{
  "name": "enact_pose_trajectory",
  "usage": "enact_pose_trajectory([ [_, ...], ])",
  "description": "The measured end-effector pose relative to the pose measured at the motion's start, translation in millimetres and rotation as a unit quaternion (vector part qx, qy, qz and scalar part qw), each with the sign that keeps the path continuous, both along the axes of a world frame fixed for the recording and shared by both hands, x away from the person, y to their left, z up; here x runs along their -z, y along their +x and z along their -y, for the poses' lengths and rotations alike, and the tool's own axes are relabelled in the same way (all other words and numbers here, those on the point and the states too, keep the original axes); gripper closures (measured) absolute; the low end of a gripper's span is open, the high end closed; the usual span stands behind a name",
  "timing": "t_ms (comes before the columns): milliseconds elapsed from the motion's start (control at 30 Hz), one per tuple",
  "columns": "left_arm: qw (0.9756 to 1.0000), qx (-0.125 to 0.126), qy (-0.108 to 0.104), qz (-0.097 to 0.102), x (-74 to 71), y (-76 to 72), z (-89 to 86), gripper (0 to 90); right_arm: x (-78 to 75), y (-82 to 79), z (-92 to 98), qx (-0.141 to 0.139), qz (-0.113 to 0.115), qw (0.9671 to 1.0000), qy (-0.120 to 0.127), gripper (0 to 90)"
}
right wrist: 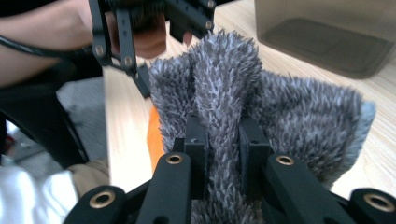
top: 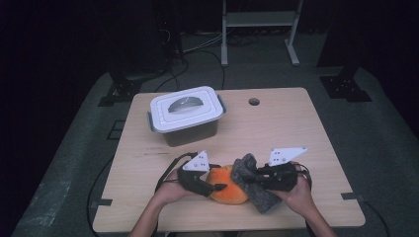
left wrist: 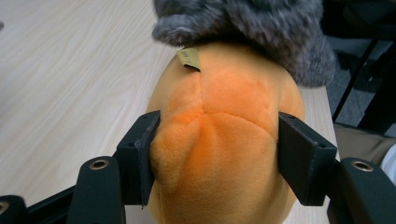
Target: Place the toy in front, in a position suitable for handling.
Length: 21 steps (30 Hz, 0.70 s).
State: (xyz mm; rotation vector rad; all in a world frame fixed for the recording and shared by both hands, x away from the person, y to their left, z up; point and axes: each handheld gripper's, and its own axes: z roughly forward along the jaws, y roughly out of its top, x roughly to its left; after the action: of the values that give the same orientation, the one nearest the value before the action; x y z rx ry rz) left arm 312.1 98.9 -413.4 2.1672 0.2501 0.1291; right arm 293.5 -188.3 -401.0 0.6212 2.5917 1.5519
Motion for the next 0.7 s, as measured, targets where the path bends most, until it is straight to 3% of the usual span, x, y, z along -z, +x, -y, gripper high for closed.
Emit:
enact_pose_trajectory([
  [100, 0.9998, -0.011, -0.007, -0.013, 2.4, 4.8, -5.2, 36.3, 4.6, 1.4, 0.5, -0.001, -0.004, 1.0, -0.006, 76.6],
  [267, 0.9988, -0.031, -0.019, -0.034, 4.4, 10.7, -8.3, 35.7, 14.3, 2.7, 14.0, 0.015, -0.021, 0.999, -0.037, 76.7],
  [433, 0.9981, -0.042, -0.022, -0.04, 3.8, 11.2, -4.1, 34.1, 4.7, 0.8, 6.7, 0.008, -0.007, 0.9999, -0.013, 76.7],
  [533, 0.9978, -0.048, -0.021, -0.042, 3.9, 11.6, -4.3, 33.1, 2.6, -0.1, -3.4, 0.001, 0.004, 0.9998, -0.021, 76.7],
  [700, 0.9967, -0.06, -0.028, -0.047, 3.4, 14.1, -6.3, 33.6, 8.9, 1.6, 1.6, -0.003, -0.012, 0.9996, -0.025, 76.7],
])
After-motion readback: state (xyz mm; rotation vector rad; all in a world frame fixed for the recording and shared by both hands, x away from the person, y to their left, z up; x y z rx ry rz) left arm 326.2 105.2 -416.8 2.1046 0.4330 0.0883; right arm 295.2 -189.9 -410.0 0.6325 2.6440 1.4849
